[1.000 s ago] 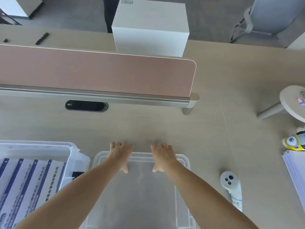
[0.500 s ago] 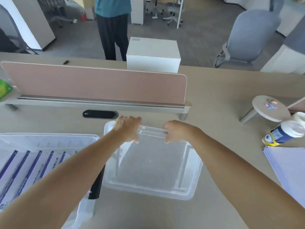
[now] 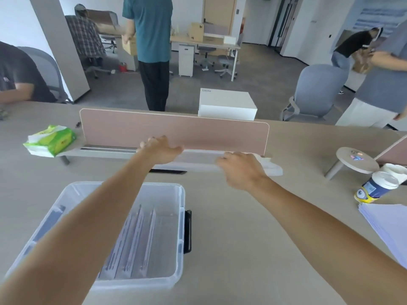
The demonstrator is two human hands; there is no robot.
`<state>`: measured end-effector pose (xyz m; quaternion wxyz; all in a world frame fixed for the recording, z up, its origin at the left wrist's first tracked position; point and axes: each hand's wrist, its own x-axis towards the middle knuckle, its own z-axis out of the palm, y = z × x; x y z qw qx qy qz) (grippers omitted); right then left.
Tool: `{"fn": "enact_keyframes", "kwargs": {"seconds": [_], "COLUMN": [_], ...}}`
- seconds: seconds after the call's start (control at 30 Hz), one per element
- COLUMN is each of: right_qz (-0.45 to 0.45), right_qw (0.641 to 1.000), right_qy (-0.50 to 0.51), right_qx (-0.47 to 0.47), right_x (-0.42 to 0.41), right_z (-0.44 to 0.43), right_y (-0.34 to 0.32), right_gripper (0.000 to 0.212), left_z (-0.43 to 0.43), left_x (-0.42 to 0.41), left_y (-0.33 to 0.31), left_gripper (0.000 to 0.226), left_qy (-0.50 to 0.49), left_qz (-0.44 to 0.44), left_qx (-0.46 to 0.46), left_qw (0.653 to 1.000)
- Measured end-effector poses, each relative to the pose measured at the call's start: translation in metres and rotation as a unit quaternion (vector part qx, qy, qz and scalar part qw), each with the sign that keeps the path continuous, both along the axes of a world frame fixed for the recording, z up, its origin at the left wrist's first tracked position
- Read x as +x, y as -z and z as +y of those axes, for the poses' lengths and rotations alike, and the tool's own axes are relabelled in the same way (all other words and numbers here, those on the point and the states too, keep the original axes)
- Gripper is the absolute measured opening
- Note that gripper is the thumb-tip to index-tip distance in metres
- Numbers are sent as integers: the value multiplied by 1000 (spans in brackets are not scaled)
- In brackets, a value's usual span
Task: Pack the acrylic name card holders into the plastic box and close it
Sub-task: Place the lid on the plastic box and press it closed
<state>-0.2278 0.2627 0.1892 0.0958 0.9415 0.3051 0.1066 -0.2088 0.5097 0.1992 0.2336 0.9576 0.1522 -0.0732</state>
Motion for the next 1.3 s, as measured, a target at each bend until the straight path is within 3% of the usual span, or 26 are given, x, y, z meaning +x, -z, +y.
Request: {"fn": "enact_keyframes", "kwargs": {"seconds": [0.1, 0.2, 0.33, 0.4, 0.43, 0.57, 0.63, 0.77, 0.87, 0.97, 1.03, 1.17, 1.23, 1.3], "right_qz": [-49, -79, -95, -44, -13, 133, 152, 202, 213, 240, 263, 257, 255, 257], "right_qw": [997, 991, 986, 987, 989, 990, 986, 940, 901, 819, 783, 799, 808, 811], "right_qy": [-59, -97, -132, -150, -146, -33, 46, 272, 354, 426, 467, 491, 500, 491], "right_qx": [-18, -40, -22, -23, -20, -37, -56, 40, 131, 301, 317, 234, 181, 186], "right_x": [-29, -62, -99, -115, -123, -141, -138, -130, -126, -121, -119, -118, -111, -104], "right_z": [54, 115, 184, 203, 209, 217, 208, 186, 176, 174, 177, 172, 163, 158], "right_y": [9, 25, 51, 66, 72, 90, 105, 134, 147, 146, 145, 143, 140, 144], "right_gripper": [34, 31, 32, 21, 28, 68, 84, 62, 59, 60, 57, 35, 39, 46], "left_z": [94, 174, 238, 261, 271, 290, 291, 284, 281, 282, 281, 280, 283, 284], "left_x": [-22, -55, -93, -108, -115, -133, -138, -143, -151, -157, -157, -160, -162, -164], "left_y": [34, 67, 93, 101, 106, 133, 145, 146, 156, 171, 175, 177, 180, 183], "left_gripper": [84, 63, 46, 46, 46, 48, 48, 42, 38, 34, 34, 33, 32, 29], "left_qy": [-92, -149, -179, -198, -197, -164, -153, -164, -166, -144, -141, -126, -116, -109], "left_qz": [25, 38, 32, 28, 28, 21, 8, -64, -47, -63, -55, -44, -48, -59], "left_qx": [-94, -170, -137, -132, -124, -115, -116, -111, -62, -69, -62, -37, -32, -33], "left_qw": [991, 973, 974, 971, 972, 979, 981, 978, 983, 985, 987, 990, 992, 992]}}
